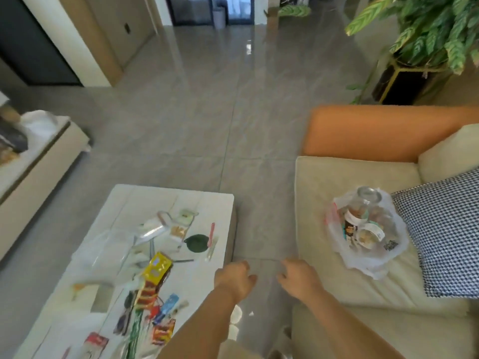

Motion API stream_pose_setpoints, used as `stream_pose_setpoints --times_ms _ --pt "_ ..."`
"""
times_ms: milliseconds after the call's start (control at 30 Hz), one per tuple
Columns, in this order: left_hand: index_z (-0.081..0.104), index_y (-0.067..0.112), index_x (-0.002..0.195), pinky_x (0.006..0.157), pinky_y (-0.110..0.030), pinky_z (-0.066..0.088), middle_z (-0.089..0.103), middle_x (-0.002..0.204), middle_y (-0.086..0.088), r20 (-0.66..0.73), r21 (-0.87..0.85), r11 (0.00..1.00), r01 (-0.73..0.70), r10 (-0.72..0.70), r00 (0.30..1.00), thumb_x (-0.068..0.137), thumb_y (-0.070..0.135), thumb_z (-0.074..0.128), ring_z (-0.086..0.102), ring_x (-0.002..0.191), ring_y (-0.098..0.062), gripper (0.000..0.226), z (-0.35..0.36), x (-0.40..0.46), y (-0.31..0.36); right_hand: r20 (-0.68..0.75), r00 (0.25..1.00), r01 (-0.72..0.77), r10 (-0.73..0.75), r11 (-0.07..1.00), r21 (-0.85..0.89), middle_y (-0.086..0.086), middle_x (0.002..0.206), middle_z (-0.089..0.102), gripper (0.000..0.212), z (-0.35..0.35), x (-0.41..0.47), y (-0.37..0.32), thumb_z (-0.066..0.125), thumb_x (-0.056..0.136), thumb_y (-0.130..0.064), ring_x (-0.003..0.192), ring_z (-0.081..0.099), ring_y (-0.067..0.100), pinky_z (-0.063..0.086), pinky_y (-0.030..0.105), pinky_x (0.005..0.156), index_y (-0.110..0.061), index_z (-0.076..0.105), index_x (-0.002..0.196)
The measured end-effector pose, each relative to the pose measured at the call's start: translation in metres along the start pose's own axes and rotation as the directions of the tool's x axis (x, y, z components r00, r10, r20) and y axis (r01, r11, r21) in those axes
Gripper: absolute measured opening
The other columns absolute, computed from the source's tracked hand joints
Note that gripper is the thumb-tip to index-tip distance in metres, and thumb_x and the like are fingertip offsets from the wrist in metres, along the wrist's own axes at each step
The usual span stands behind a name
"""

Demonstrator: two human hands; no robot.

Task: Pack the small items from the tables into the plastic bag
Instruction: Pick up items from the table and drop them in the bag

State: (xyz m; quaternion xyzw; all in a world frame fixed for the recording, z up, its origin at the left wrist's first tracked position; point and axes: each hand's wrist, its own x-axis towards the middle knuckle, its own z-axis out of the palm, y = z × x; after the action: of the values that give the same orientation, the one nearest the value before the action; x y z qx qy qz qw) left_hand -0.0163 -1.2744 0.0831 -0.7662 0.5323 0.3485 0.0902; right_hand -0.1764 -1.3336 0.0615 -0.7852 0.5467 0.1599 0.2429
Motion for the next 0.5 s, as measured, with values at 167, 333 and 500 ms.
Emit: stream_pose_setpoints --times_ms 167,333,500 --pt "0.055 0.021 0.124 0.102 -0.037 0.041 0.057 0.13 -0.004 -0.031 -0.139 0.981 0.132 -0.138 0.99 0.092 0.044 0.043 0.053 0.12 -0.025 0.041 0.023 -0.053 -0.1 0.072 0.988 0.136 -0.136 0.991 0.002 0.01 0.126 0.059 0.039 0.036 -0.016 -0.088 0.047 0.092 -0.037 0.117 0.055 0.024 0.044 0.032 0.096 -0.012 0.055 0.122" --pt "0.051 0.023 0.129 0.098 -0.035 0.042 0.054 0.134 -0.003 0.023 -0.214 0.934 0.287 -0.289 0.957 0.092 0.05 0.042 0.051 0.122 -0.023 0.048 0.063 -0.096 -0.182 0.196 0.941 0.281 -0.275 0.96 -0.005 0.007 0.135 0.054 0.048 0.079 -0.035 -0.164 0.049 0.091 -0.04 0.125 0.05 0.023 0.04 0.032 0.104 -0.018 0.048 0.134" --pt "0.05 0.024 0.13 0.1 -0.035 0.042 0.054 0.135 -0.002 0.121 -0.366 0.823 0.434 -0.42 0.899 0.09 0.05 0.042 0.051 0.123 -0.021 0.048 0.109 -0.132 -0.229 0.291 0.883 0.401 -0.368 0.914 -0.061 0.003 0.136 0.052 0.05 0.118 -0.052 -0.216 0.048 0.091 -0.041 0.126 0.047 0.022 0.04 0.033 0.104 -0.023 0.043 0.137"
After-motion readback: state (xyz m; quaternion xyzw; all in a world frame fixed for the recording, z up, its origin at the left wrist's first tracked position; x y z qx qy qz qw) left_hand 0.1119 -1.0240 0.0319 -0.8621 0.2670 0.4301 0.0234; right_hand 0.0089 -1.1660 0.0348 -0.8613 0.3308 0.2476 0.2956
